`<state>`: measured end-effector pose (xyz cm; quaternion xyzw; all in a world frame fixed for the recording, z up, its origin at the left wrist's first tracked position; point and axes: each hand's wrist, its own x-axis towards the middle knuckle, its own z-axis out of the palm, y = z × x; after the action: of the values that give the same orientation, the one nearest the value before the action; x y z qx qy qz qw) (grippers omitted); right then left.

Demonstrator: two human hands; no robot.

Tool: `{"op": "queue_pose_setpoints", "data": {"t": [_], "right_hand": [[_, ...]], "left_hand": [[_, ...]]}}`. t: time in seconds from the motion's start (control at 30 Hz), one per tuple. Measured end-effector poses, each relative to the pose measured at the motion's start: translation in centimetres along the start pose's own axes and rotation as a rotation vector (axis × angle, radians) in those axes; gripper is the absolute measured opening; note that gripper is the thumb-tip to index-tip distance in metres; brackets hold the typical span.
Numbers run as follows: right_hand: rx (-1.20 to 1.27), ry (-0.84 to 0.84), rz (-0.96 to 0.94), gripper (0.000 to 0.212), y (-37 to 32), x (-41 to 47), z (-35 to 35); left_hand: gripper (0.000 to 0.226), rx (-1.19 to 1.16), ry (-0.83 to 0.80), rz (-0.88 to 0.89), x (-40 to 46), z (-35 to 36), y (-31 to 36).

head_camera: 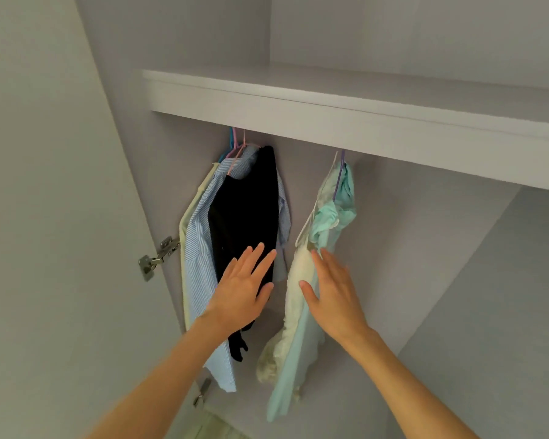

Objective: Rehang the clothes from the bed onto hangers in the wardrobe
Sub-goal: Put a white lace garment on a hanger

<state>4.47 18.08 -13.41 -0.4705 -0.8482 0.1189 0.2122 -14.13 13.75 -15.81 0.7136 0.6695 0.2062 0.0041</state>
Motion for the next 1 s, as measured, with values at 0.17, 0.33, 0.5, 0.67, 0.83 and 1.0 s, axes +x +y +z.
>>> {"op": "queue_pose_setpoints", "data": {"t": [0.17, 0.33, 0.5, 0.67, 0.83, 1.0], "right_hand": [[-0.06, -0.162, -0.109, 0.061, -4.1, -3.1, 3.9], [-0.056, -0.333, -0.297, 0.062, -11.6, -6.6, 9.0], [-0.011, -0.523, -0.55, 0.062, -21.3, -13.1, 13.7], [0.155, -0.663, -0.766, 0.063, -29.1, -22.5, 16.2], [0.272, -0.808, -0.986, 0.063, -35.6, -34.1, 17.6], [0.32, -0.988, -1.286, 0.062, -41.5, -46.1, 18.1]], "left_hand": [[0.064, 0.073, -0.034, -0.21, -10.1, -0.3, -3.1], [0.073, 0.082, -0.033, -0.513, -22.1, -1.9, -5.6], [0.059, 0.092, 0.096, -0.842, -36.3, -3.6, -5.4], [0.057, 0.093, 0.189, -1.162, -51.1, -5.8, -2.8], [0.07, 0.121, 0.24, -1.507, -64.5, -6.4, 5.3], [0.08, 0.145, 0.394, -1.867, -75.2, -6.6, 14.6]]}}
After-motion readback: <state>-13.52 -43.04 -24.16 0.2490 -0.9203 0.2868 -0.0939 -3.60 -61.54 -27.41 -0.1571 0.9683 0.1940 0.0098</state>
